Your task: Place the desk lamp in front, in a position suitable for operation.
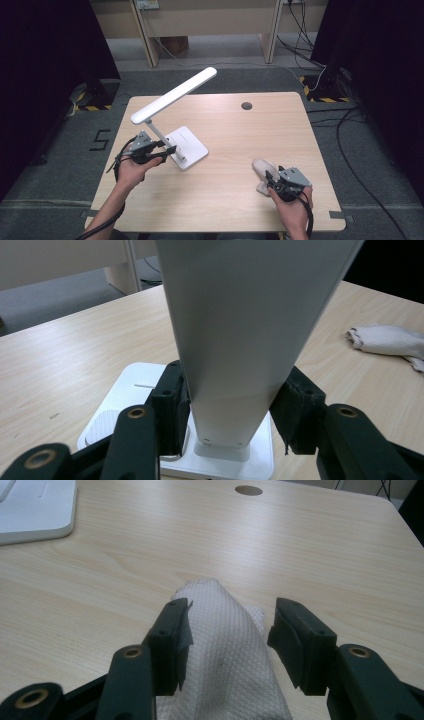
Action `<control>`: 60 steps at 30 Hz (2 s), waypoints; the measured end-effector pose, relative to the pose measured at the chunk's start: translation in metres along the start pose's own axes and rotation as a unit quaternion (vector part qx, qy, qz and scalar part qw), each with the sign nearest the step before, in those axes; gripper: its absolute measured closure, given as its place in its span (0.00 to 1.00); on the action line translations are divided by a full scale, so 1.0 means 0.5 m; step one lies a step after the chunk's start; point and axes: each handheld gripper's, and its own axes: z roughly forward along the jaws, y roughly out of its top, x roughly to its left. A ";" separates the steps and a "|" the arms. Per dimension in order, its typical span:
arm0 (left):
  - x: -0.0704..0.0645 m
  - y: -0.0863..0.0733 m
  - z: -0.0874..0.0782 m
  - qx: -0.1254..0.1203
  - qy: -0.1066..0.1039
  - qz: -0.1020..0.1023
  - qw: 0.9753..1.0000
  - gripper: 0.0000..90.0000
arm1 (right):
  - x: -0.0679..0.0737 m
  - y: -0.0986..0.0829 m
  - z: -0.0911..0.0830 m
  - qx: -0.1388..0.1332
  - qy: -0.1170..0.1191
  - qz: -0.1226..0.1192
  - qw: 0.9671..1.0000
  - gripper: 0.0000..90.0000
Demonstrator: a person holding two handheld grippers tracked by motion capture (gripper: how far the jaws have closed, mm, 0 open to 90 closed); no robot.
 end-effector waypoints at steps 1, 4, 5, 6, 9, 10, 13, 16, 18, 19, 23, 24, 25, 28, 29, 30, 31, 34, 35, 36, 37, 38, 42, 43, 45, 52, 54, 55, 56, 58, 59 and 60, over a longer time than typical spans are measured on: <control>-0.001 0.000 0.001 -0.001 -0.003 0.001 1.000 0.58 | 0.000 0.000 -0.001 0.000 -0.001 0.001 1.000 0.54; -0.003 0.000 0.003 -0.002 -0.011 0.003 1.000 0.58 | 0.000 0.000 -0.002 0.000 -0.001 0.002 1.000 0.54; -0.004 0.000 0.004 -0.003 -0.012 0.003 1.000 0.58 | 0.000 0.000 -0.001 0.000 -0.001 0.002 1.000 0.54; -0.004 0.000 0.004 -0.003 -0.011 0.001 1.000 0.58 | 0.000 0.000 -0.001 -0.001 -0.001 0.002 1.000 0.54; -0.011 -0.001 0.003 -0.011 0.005 -0.009 1.000 0.57 | 0.000 0.001 -0.002 -0.001 -0.002 0.002 1.000 0.54; -0.011 -0.001 0.003 -0.011 0.005 -0.009 1.000 0.54 | 0.000 0.001 -0.002 -0.001 -0.002 0.002 1.000 0.54; -0.020 -0.002 -0.002 -0.025 0.039 -0.018 0.999 0.47 | -0.001 0.002 -0.003 -0.004 -0.004 0.002 1.000 0.54; -0.040 -0.001 -0.010 -0.033 0.075 -0.025 0.996 0.42 | -0.002 0.002 -0.004 -0.005 -0.006 0.003 1.000 0.54; -0.045 0.000 -0.012 -0.035 0.082 -0.029 0.996 0.42 | -0.002 0.003 -0.004 -0.005 -0.006 0.003 1.000 0.54; -0.049 0.002 -0.014 -0.035 0.089 -0.032 0.995 0.41 | -0.002 0.003 -0.005 -0.005 -0.006 0.003 1.000 0.54; -0.059 0.007 -0.018 -0.035 0.117 -0.044 0.992 0.41 | -0.003 0.003 -0.006 -0.007 -0.010 0.002 1.000 0.54; -0.059 0.007 -0.018 -0.035 0.117 -0.044 0.992 0.42 | -0.003 0.003 -0.006 -0.007 -0.010 0.002 1.000 0.54; -0.061 0.007 -0.018 -0.034 0.122 -0.051 0.991 0.42 | -0.003 0.003 -0.006 -0.007 -0.010 0.001 1.000 0.54; -0.070 0.009 -0.017 -0.031 0.135 -0.069 0.988 0.43 | -0.001 0.003 -0.005 -0.005 -0.010 0.006 1.000 0.54; -0.073 0.011 -0.017 -0.029 0.139 -0.068 0.988 0.43 | -0.002 0.003 -0.005 -0.007 -0.010 0.001 1.000 0.54; -0.076 0.012 -0.016 -0.028 0.141 -0.071 0.987 0.44 | -0.001 0.003 -0.004 -0.006 -0.009 0.003 1.000 0.54; -0.079 0.014 -0.016 -0.027 0.144 -0.073 0.986 0.45 | -0.001 0.003 -0.004 -0.006 -0.008 0.004 1.000 0.54; -0.086 0.019 -0.015 -0.029 0.150 -0.072 0.986 0.45 | 0.002 0.005 -0.005 -0.005 -0.011 0.000 1.000 0.54; -0.087 0.020 -0.014 -0.030 0.151 -0.072 0.985 0.45 | 0.002 0.005 -0.005 -0.005 -0.011 0.000 1.000 0.54; -0.088 0.020 -0.015 -0.031 0.152 -0.071 0.985 0.45 | 0.005 0.007 -0.005 -0.008 -0.012 -0.007 1.000 0.54; -0.088 0.020 -0.016 -0.032 0.155 -0.071 0.985 0.47 | 0.017 0.020 -0.006 -0.016 -0.005 -0.013 1.000 0.54; -0.088 0.020 -0.016 -0.032 0.155 -0.071 0.985 0.47 | 0.017 0.020 -0.006 -0.016 -0.005 -0.013 1.000 0.54; -0.093 0.030 -0.016 -0.038 0.162 -0.077 0.983 0.48 | 0.078 0.068 0.024 -0.034 0.049 -0.032 0.998 0.55; -0.094 0.032 -0.016 -0.038 0.164 -0.077 0.983 0.49 | 0.105 0.085 0.042 -0.032 0.074 -0.030 0.996 0.56; -0.097 0.037 -0.016 -0.038 0.172 -0.080 0.981 0.50 | 0.142 0.108 0.070 -0.032 0.110 -0.024 0.993 0.57; -0.100 0.050 -0.020 -0.040 0.185 -0.095 0.977 0.61 | 0.246 0.158 0.171 0.010 0.142 -0.068 0.988 0.58; -0.096 0.051 -0.021 -0.037 0.184 -0.098 0.977 0.61 | 0.260 0.163 0.188 0.021 0.143 -0.068 0.987 0.58; -0.094 0.052 -0.022 -0.037 0.184 -0.102 0.977 0.62 | 0.266 0.165 0.195 0.025 0.144 -0.065 0.987 0.58; -0.091 0.052 -0.024 -0.036 0.183 -0.104 0.977 0.62 | 0.269 0.166 0.203 0.028 0.145 -0.065 0.987 0.58; -0.086 0.052 -0.025 -0.035 0.181 -0.105 0.977 0.63 | 0.275 0.166 0.213 0.036 0.146 -0.061 0.987 0.58; -0.083 0.052 -0.026 -0.036 0.179 -0.107 0.977 0.63 | 0.277 0.166 0.217 0.038 0.147 -0.063 0.987 0.58; -0.082 0.051 -0.026 -0.037 0.177 -0.107 0.978 0.63 | 0.280 0.165 0.223 0.043 0.150 -0.063 0.986 0.58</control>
